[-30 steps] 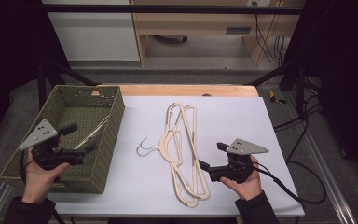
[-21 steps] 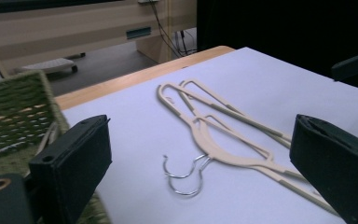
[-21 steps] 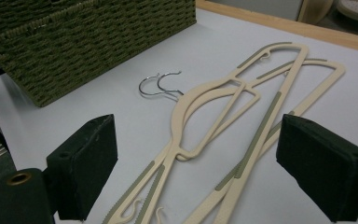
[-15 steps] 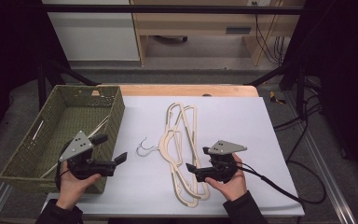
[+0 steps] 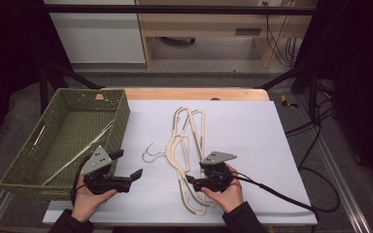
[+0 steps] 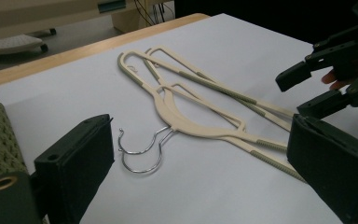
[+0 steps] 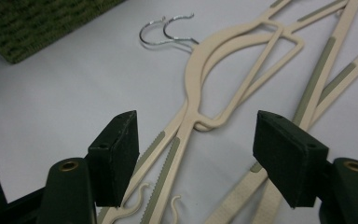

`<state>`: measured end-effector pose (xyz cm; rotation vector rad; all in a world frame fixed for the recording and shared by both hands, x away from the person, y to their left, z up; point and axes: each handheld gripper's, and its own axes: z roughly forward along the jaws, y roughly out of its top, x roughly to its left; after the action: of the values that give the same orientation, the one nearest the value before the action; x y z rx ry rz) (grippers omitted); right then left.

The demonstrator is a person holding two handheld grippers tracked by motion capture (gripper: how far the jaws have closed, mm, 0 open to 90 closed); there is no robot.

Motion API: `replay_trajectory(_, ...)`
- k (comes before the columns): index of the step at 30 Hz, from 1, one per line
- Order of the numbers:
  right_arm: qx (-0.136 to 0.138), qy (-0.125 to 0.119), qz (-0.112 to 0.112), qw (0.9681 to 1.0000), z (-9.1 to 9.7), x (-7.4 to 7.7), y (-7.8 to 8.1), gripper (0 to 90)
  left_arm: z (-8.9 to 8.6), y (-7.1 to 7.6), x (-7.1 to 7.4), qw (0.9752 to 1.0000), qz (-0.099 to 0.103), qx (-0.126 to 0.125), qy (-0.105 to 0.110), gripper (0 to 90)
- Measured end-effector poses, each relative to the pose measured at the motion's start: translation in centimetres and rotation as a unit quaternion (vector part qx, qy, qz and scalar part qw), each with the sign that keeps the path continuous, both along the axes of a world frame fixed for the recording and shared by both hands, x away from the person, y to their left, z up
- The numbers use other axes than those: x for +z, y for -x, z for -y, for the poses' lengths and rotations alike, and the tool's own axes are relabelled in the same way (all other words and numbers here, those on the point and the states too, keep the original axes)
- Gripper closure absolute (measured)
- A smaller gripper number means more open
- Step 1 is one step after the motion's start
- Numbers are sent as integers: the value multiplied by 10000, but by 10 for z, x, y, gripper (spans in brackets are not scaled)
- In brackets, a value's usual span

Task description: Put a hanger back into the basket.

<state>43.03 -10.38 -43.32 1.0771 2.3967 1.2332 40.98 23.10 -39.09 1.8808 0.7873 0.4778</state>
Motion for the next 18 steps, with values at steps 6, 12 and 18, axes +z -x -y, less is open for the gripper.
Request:
replay_trajectory(6, 110, 383, -209, 9990, -16, -21, -5, 386, 4, 0, -3, 10000, -16, -26, -88, 71)
replay_trajectory(12, 123, 613, -404, 9972, -25, -34, -5, 516, 5, 1, -4, 9999, -51, 0, -133, 71)
replay_trajectory(18, 161, 731, -461, 9961, -28, -40, -5, 634, 6, 1, -4, 9999, -68, 0, -117, 73)
